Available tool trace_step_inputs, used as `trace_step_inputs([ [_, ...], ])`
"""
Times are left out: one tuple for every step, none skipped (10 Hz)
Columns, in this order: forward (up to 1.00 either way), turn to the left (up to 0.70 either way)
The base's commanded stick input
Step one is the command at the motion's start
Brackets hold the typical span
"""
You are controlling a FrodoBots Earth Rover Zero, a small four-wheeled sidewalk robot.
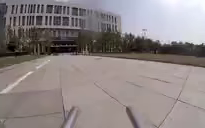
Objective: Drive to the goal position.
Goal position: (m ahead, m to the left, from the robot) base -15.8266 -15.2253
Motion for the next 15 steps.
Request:
trace_step_inputs([
  [0.0, -1.0],
  [0.0, -1.0],
  [0.0, -1.0],
  [0.0, -1.0],
  [0.0, -1.0],
  [0.0, -1.0],
  [0.0, -1.0],
  [0.0, -1.0],
  [0.0, -1.0],
  [0.0, -1.0],
  [0.0, -1.0],
  [0.0, -1.0],
  [0.0, -1.0],
  [0.0, -1.0],
  [0.0, -1.0],
])
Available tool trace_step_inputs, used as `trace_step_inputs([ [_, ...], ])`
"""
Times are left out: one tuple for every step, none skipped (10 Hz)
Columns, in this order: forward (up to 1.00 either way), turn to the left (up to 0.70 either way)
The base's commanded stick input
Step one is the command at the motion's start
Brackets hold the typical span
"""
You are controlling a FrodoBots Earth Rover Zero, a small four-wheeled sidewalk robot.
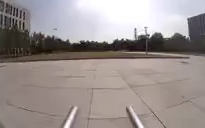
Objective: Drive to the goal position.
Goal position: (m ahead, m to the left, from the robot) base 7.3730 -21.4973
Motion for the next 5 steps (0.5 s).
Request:
trace_step_inputs([
  [0.0, -1.0],
  [0.0, -1.0],
  [0.0, -1.0],
  [0.0, -1.0],
  [0.0, -1.0],
])
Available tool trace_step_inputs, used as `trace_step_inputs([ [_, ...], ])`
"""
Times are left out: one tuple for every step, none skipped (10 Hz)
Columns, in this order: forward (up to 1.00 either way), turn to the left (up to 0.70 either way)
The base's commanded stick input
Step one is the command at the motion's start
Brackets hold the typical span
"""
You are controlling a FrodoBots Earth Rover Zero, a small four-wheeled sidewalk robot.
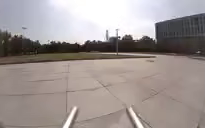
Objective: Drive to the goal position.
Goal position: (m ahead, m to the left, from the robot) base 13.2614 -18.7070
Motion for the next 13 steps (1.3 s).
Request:
trace_step_inputs([
  [0.0, -1.0],
  [0.0, -1.0],
  [0.0, -1.0],
  [0.35, -0.79],
  [1.0, 0.0],
  [1.0, 0.02],
  [1.0, 0.02],
  [1.0, 0.02],
  [1.0, 0.02],
  [1.0, 0.02],
  [1.0, 0.02],
  [1.0, 0.02],
  [1.0, 0.02],
])
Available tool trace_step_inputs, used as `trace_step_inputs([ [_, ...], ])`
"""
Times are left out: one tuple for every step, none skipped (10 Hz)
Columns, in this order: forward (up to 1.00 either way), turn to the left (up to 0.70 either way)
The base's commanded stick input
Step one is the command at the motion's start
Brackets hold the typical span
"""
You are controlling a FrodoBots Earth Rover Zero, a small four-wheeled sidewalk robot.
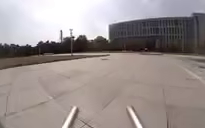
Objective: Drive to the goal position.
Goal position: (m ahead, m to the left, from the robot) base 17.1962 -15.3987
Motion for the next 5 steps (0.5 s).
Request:
trace_step_inputs([
  [1.0, 0.02],
  [1.0, 0.02],
  [1.0, 0.02],
  [1.0, 0.02],
  [1.0, 0.02],
])
